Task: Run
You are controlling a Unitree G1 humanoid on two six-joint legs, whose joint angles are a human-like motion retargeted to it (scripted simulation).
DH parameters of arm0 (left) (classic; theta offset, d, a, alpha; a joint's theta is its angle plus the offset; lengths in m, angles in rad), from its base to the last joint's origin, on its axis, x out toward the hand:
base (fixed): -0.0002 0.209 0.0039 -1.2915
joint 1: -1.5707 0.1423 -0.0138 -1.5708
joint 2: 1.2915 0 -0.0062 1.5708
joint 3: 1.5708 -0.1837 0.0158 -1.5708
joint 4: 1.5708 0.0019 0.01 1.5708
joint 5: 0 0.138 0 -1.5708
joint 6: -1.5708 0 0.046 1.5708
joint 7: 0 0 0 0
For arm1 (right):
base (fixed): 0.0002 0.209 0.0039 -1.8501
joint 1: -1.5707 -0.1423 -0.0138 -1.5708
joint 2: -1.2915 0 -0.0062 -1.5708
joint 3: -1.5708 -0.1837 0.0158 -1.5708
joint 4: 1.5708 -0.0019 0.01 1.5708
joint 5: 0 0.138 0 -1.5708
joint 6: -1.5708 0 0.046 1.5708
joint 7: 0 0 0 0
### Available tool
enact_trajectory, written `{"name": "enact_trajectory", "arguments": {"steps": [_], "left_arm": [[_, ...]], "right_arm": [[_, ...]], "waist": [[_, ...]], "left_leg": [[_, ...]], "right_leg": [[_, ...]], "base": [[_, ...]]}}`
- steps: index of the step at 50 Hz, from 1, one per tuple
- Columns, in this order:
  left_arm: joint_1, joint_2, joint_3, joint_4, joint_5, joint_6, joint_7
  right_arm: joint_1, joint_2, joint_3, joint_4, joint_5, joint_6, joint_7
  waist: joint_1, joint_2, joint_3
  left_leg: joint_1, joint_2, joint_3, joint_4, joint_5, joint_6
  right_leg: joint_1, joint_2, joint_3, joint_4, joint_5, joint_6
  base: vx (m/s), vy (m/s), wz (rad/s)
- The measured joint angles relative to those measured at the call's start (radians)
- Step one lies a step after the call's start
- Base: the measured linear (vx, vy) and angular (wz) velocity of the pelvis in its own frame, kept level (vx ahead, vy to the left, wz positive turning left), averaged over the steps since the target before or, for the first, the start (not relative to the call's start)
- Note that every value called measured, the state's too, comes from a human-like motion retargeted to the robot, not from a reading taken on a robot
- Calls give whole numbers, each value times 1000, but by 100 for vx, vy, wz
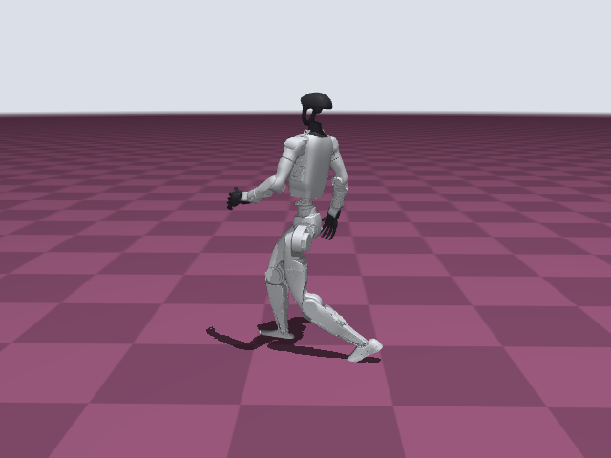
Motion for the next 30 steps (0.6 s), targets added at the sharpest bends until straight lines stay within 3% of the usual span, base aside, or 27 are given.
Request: {"name": "enact_trajectory", "arguments": {"steps": [2,3,5,9,12,15,20,23,27,30], "left_arm": [[-1,-43,8,33,0,20,-24],[-6,-70,15,52,5,33,-44],[-1,-106,18,83,23,56,-76],[52,-146,20,170,64,96,-130],[139,-161,42,247,92,112,-147],[245,-171,92,340,104,121,-151],[374,-185,208,514,103,145,-125],[417,-183,276,607,98,166,-100],[450,-190,346,685,78,192,-68],[426,-192,382,727,53,209,-58]], "right_arm": [[10,-9,-7,8,-5,3,20],[2,-20,-11,5,-6,3,31],[-20,-25,-8,-12,-8,-2,37],[-84,-18,22,-97,-12,-19,28],[-125,-9,36,-201,-15,-35,17],[-163,-7,49,-312,-14,-53,17],[-246,-24,80,-434,-35,-48,30],[-291,-23,84,-451,-52,-34,23],[-293,-2,89,-427,-77,-18,5],[-289,23,117,-373,-111,4,13]], "waist": [[6,69,19],[13,135,37],[44,196,51],[124,201,48],[186,176,49],[233,146,54],[259,72,15],[268,28,-8],[282,-14,-35],[274,-66,-52]], "left_leg": [[-79,106,-21,280,149,-51],[-146,193,-44,425,220,-71],[-264,306,-58,631,294,-53],[-512,380,-62,815,126,70],[-655,341,-47,748,-2,107],[-741,251,-40,528,-46,78],[-807,58,-85,-63,73,-23],[-804,-5,-102,-252,140,-39],[-849,-30,-80,-115,191,-12],[-840,-54,-34,-8,147,35]], "right_leg": [[35,70,-48,74,-43,-62],[66,134,-90,52,-49,-96],[112,211,-111,25,-76,-137],[233,262,-76,-48,-144,-140],[352,265,-25,-115,-186,-118],[466,246,37,-170,-215,-93],[542,150,112,-228,-244,-62],[529,98,136,-151,-310,-66],[510,2,31,32,-358,-81],[480,-124,-14,251,-272,-68]], "base": [[76,-12,-40],[73,-13,-53],[75,-12,-67],[75,-9,-60],[74,-2,-71],[75,2,-97],[73,6,-78],[67,13,-56],[60,17,-74],[58,21,-60]]}}
